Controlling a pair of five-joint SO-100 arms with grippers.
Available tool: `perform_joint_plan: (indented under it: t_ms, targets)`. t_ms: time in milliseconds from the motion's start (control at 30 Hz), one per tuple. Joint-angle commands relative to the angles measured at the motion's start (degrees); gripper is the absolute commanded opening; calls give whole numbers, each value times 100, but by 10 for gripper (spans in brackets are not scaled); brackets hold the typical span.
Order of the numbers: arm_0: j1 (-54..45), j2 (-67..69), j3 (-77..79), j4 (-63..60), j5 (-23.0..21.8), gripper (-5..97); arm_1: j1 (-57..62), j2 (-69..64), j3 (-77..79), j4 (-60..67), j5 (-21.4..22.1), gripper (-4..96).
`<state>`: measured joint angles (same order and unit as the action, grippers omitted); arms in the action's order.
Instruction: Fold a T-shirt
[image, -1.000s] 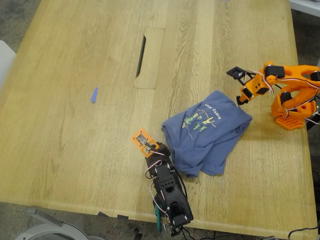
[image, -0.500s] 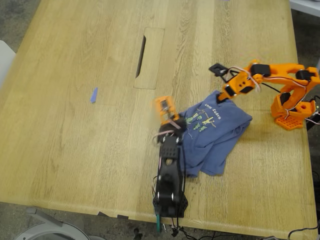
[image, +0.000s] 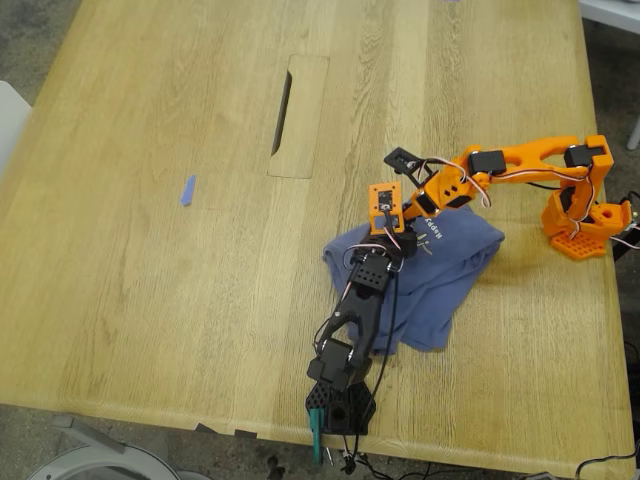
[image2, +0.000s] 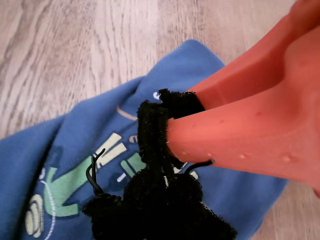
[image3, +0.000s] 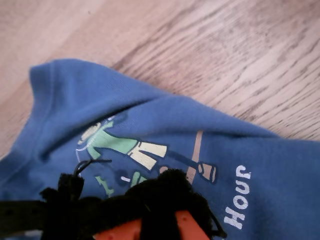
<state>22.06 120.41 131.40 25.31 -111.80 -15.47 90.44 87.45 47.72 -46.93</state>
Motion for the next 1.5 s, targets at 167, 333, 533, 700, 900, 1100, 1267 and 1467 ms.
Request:
perform_joint_plan:
  t_ms: [167, 333, 533, 700, 900, 1100, 1267, 1467]
  targets:
    - [-431, 79, 677, -888, -88, 0, -343, 791, 1714, -642, 229, -1]
    - [-888, 114, 1081, -1055, -97, 0, -624, 1450, 2795, -809, 369, -1]
    - [-1362, 158, 1485, -1204, -114, 0, -870, 2312, 3744, -686, 510, -1]
    - [-1819, 185, 1617, -1248, -123, 0, -1020, 3129, 4526, -431, 589, -1]
    - [-2426, 360, 1731, -1213, -141, 0, -940, 4192, 5326, 88, 589, -1]
    - [-3006, 879, 2013, -940, -149, 0, -738, 5309, 5933, 765, 580, -1]
    - [-3586, 1459, 2355, -721, -167, 2, -466, 6425, 6363, 1626, 536, -1]
    - [-4078, 1767, 2355, -633, -185, 2, 158, 7137, 6442, 2268, 404, -1]
